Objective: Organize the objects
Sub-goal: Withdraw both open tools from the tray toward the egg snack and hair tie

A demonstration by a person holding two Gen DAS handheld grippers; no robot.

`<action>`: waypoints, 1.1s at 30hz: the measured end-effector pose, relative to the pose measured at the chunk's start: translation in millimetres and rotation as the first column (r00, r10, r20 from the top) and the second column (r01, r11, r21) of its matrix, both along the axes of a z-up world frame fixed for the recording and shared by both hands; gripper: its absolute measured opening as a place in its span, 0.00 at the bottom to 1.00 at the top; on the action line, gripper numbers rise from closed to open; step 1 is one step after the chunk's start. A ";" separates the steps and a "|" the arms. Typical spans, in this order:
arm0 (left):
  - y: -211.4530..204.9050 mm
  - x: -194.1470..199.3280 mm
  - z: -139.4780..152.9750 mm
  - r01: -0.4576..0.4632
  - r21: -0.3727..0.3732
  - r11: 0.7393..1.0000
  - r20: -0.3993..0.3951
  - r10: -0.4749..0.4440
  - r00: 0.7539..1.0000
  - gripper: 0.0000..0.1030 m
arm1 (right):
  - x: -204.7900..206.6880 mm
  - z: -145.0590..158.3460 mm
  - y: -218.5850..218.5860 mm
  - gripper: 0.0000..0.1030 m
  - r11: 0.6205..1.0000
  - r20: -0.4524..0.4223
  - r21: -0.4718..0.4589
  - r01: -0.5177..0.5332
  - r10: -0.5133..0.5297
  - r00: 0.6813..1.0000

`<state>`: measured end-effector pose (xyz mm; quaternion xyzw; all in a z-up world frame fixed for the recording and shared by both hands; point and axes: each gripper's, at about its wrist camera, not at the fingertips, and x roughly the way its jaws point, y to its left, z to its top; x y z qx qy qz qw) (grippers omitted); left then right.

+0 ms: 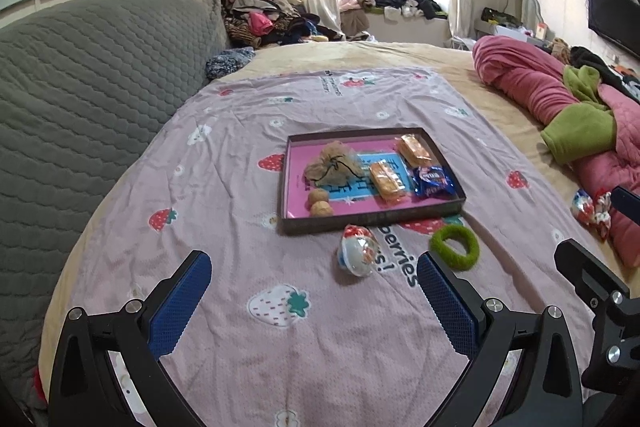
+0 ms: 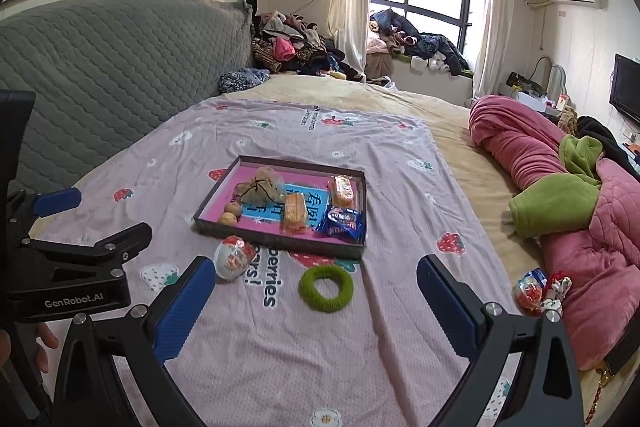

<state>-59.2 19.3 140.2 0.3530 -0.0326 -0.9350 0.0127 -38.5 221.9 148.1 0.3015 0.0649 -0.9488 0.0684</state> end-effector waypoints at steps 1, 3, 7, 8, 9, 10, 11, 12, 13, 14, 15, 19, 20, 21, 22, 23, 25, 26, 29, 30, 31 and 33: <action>1.2 1.1 -0.5 0.004 0.000 1.000 0.000 -0.004 1.000 1.00 | 1.5 -0.1 0.6 0.99 1.000 0.000 0.004 -0.001 0.001 1.000; 3.5 3.0 -2.0 0.007 -0.003 1.000 0.002 -0.007 1.000 1.00 | 4.8 -1.9 2.0 0.99 1.000 0.003 0.008 0.000 0.000 1.000; 6.7 3.8 -7.9 0.018 -0.005 1.000 0.013 -0.018 1.000 1.00 | 6.4 -8.2 5.7 0.99 1.000 0.011 0.008 0.007 -0.008 1.000; 6.4 3.6 -9.3 0.020 -0.005 1.000 0.015 -0.020 1.000 1.00 | 5.6 -10.3 6.7 0.99 1.000 0.016 0.009 0.009 -0.009 1.000; 6.9 3.1 -11.5 0.020 -0.005 1.000 0.020 -0.019 1.000 1.00 | 4.4 -12.2 7.3 0.99 1.000 0.022 0.009 0.011 -0.011 1.000; 6.7 2.8 -14.4 0.022 -0.003 1.000 0.026 -0.022 0.999 1.00 | 4.2 -15.3 7.9 0.99 1.000 0.027 0.009 0.013 -0.013 1.000; 7.1 2.4 -16.6 0.024 0.000 1.000 0.029 -0.024 0.999 1.00 | 3.9 -17.2 8.4 0.99 1.000 0.031 0.010 0.013 -0.013 0.999; 7.7 1.7 -20.1 0.027 0.000 1.000 0.035 -0.027 0.999 1.00 | 3.9 -19.7 8.7 0.99 1.000 0.035 0.012 0.014 -0.014 0.999; 8.1 1.4 -22.8 0.030 0.000 1.000 0.039 -0.030 0.999 1.00 | 3.8 -22.7 9.2 0.99 1.000 0.039 0.014 0.016 -0.016 0.999; 8.6 0.7 -27.0 0.032 -0.001 0.999 0.047 -0.032 0.998 1.00 | 3.2 -25.7 9.5 0.99 1.000 0.045 0.015 0.015 -0.016 0.999; 8.7 -0.4 -29.7 0.032 -0.001 0.999 0.053 -0.032 0.998 1.00 | 2.6 -29.0 9.6 0.99 1.000 0.051 0.017 0.016 -0.016 0.999; 11.3 -4.2 -47.0 0.039 -0.005 0.999 0.085 -0.039 0.996 1.00 | -1.0 -40.5 8.5 0.99 1.000 0.076 0.024 0.014 -0.016 0.997; 11.8 -5.3 -49.8 0.041 -0.007 0.999 0.091 -0.040 0.995 1.00 | -1.6 -43.0 8.2 0.99 1.000 0.079 0.026 0.013 -0.015 0.997; 12.2 -6.0 -53.2 0.043 -0.008 0.999 0.095 -0.042 0.995 1.00 | -2.2 -45.2 8.0 0.99 1.000 0.079 0.026 0.012 -0.014 0.997; 12.9 -7.0 -56.7 0.047 -0.008 0.999 0.100 -0.046 0.994 1.00 | -3.0 -47.7 7.6 0.99 1.000 0.083 0.027 0.010 -0.012 0.997; 13.2 -8.0 -60.0 0.050 -0.010 0.999 0.106 -0.048 0.993 1.00 | -4.0 -50.8 7.2 0.99 1.000 0.088 0.030 0.007 -0.010 0.996; 14.2 -10.5 -67.4 0.055 -0.015 0.998 0.118 -0.053 0.992 1.00 | -7.0 -58.0 7.1 0.99 0.999 0.102 0.036 0.008 -0.011 0.995; 14.8 -12.1 -71.6 0.060 -0.016 0.998 0.125 -0.057 0.991 1.00 | -8.2 -61.3 7.6 0.99 0.999 0.108 0.038 0.008 -0.012 0.994; 15.4 -16.1 -81.7 0.065 -0.014 0.998 0.141 -0.062 0.988 1.00 | -14.5 -74.7 8.6 0.99 0.999 0.133 0.047 0.012 -0.018 0.991; 15.7 -18.3 -85.2 0.066 -0.011 0.998 0.147 -0.064 0.987 1.00 | -16.5 -78.0 8.7 0.99 0.999 0.138 0.049 0.012 -0.019 0.990; 15.9 -20.6 -89.5 0.070 -0.004 0.998 0.155 -0.068 0.986 1.00 | -19.8 -82.7 8.9 0.99 0.998 0.148 0.053 0.013 -0.021 0.989; 16.6 -25.6 -98.1 0.072 -0.002 0.997 0.170 -0.071 0.983 1.00 | -24.1 -88.7 9.2 0.99 0.998 0.158 0.056 0.013 -0.022 0.987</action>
